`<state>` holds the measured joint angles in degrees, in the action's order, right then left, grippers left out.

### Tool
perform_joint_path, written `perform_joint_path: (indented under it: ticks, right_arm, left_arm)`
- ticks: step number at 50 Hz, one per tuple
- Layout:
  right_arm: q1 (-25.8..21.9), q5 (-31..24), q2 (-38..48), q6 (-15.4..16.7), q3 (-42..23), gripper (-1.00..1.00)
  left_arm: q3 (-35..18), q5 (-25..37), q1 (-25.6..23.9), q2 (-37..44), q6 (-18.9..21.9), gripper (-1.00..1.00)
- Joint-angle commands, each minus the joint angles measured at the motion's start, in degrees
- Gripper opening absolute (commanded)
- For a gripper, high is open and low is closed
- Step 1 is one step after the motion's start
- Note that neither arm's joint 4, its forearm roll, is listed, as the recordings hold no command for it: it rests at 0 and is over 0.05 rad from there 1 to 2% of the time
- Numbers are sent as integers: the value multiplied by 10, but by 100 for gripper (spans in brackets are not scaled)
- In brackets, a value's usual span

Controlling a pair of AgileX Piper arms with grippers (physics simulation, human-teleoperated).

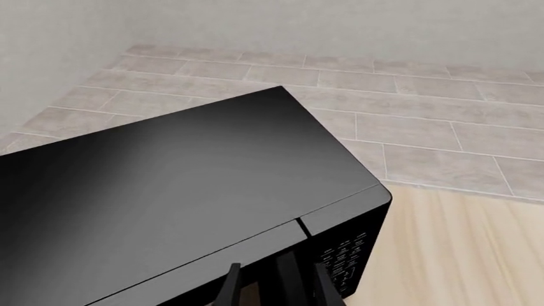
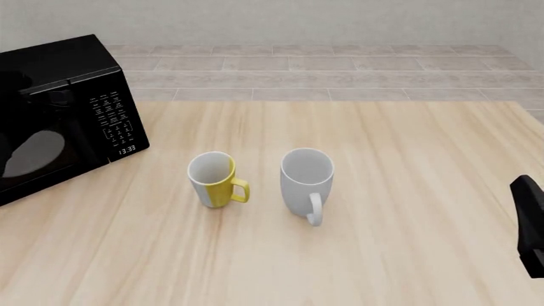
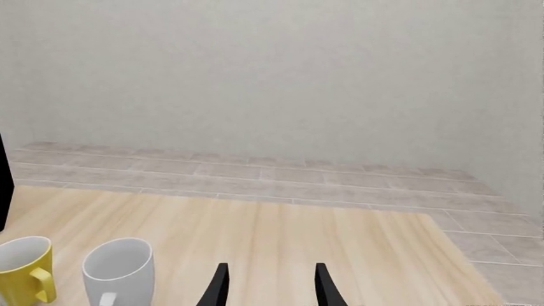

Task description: Close the microwave.

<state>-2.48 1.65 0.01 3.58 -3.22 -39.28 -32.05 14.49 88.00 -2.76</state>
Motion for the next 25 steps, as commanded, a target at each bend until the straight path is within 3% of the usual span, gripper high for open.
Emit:
perform_joint_path:
  ticks: [1, 11, 19, 25]
  right_arm:
    - [3, 2, 0, -1, 3, 100]
    - [5, 4, 0, 0, 9, 100]
    - [6, 6, 0, 0, 13, 100]
    - [4, 4, 0, 1, 11, 100]
  left_arm:
    - [-48, 10, 23, 81, 19, 100]
    - [-32, -5, 16, 78, 11, 100]
    - [49, -41, -14, -8, 18, 100]
    - [135, -33, -39, -132, 2, 100]
